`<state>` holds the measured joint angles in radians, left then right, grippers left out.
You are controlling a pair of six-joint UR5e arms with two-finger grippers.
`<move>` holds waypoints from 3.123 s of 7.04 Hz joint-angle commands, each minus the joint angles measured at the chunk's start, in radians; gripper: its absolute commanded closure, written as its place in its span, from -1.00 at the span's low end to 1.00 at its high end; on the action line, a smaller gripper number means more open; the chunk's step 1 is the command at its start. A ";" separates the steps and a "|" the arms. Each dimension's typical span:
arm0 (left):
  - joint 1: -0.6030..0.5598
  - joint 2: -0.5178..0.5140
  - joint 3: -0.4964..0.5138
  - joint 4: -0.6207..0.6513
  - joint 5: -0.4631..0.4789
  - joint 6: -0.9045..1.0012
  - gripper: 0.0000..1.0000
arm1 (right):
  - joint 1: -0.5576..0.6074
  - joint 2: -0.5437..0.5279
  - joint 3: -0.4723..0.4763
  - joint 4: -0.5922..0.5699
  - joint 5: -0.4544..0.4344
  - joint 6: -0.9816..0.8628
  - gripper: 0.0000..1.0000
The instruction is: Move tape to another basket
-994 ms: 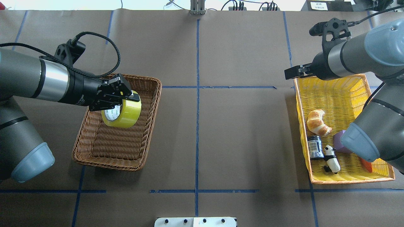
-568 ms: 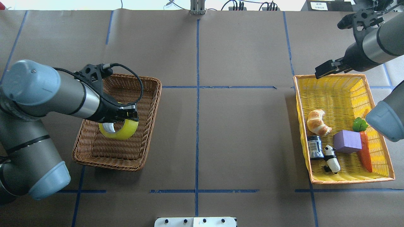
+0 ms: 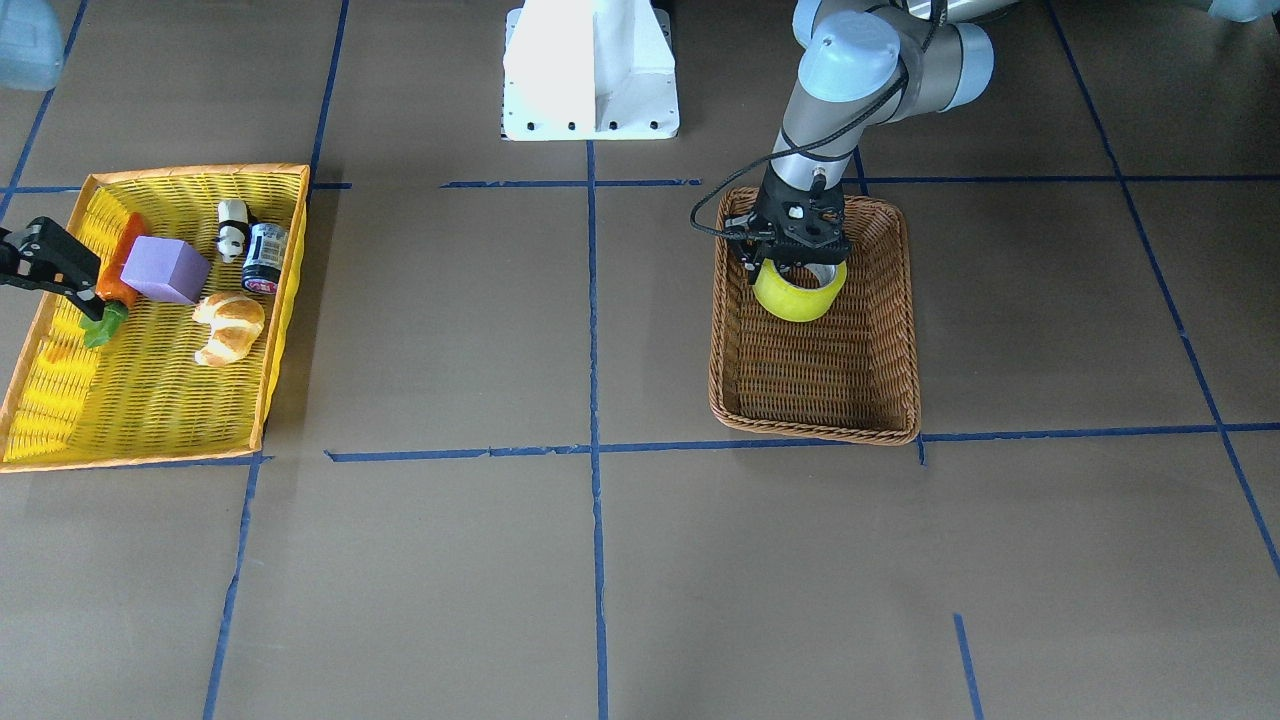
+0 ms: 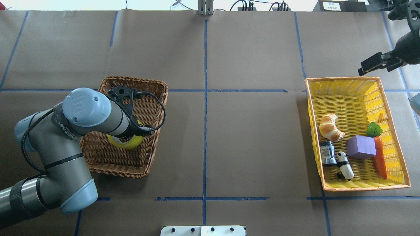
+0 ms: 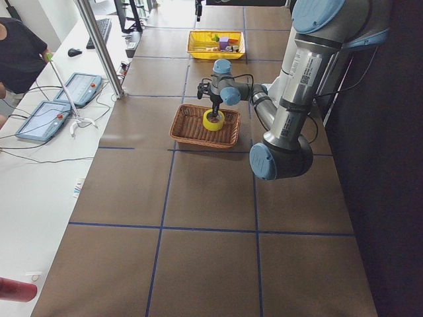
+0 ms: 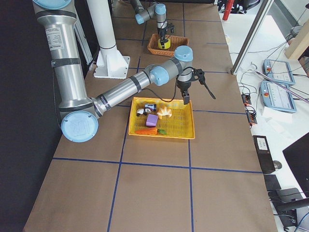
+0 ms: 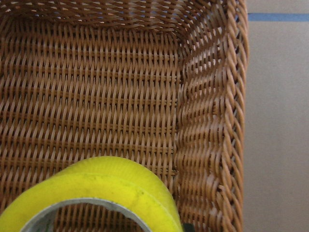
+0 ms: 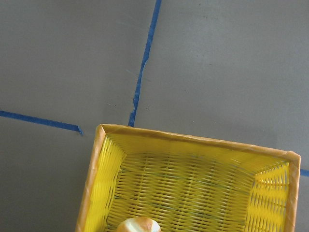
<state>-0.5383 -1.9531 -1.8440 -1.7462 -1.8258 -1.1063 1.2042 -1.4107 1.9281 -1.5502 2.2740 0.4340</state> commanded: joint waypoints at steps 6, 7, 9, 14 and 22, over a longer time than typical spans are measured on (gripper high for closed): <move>-0.092 0.003 0.019 0.016 -0.060 0.118 -1.00 | 0.109 -0.044 -0.056 -0.001 0.082 -0.182 -1.00; -0.167 0.006 -0.003 0.078 -0.167 0.153 -1.00 | 0.126 -0.048 -0.089 -0.004 0.084 -0.264 -1.00; -0.273 0.014 -0.110 0.271 -0.225 0.375 -1.00 | 0.179 -0.114 -0.138 0.002 0.108 -0.441 -1.00; -0.655 0.280 -0.116 0.320 -0.489 0.794 -1.00 | 0.344 -0.254 -0.210 0.009 0.179 -0.563 -1.00; -0.971 0.413 0.214 0.213 -0.527 1.259 -1.00 | 0.377 -0.286 -0.228 -0.068 0.159 -0.509 -1.00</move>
<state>-1.4856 -1.5608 -1.6764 -1.4746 -2.3507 0.1184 1.5799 -1.7001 1.6979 -1.6202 2.4287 -0.0833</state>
